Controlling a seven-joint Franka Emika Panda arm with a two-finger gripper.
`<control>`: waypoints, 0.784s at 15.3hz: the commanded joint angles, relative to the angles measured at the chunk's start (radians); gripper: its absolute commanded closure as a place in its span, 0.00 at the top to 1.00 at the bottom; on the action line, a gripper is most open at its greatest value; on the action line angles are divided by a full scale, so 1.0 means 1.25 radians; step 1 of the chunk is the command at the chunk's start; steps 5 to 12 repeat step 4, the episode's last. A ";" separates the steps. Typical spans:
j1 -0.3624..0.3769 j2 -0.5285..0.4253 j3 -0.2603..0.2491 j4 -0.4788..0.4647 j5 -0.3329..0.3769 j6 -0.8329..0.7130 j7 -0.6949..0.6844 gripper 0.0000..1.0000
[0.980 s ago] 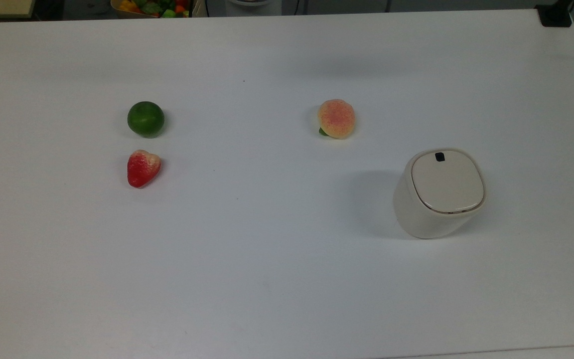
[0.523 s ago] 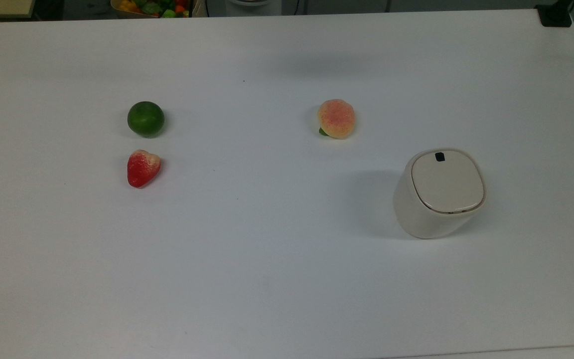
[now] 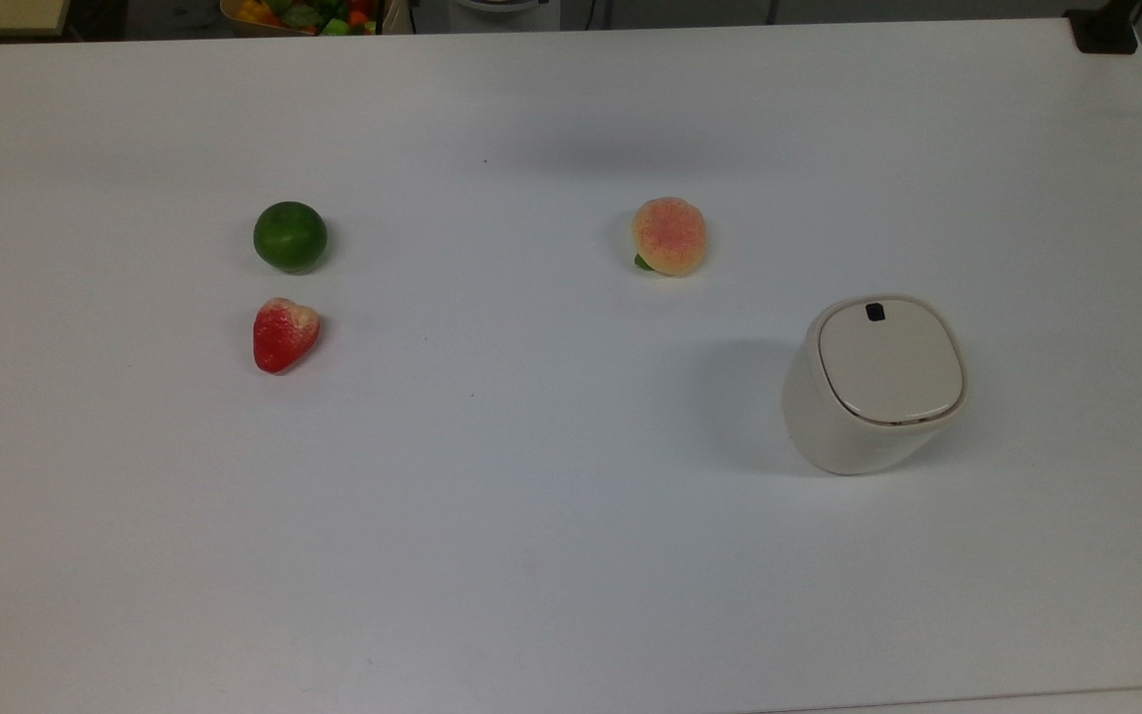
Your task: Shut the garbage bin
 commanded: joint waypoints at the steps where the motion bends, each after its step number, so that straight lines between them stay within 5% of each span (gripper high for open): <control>1: -0.008 -0.017 -0.002 -0.030 0.014 0.026 -0.037 1.00; 12: -0.008 -0.018 -0.003 -0.030 0.014 0.025 -0.039 1.00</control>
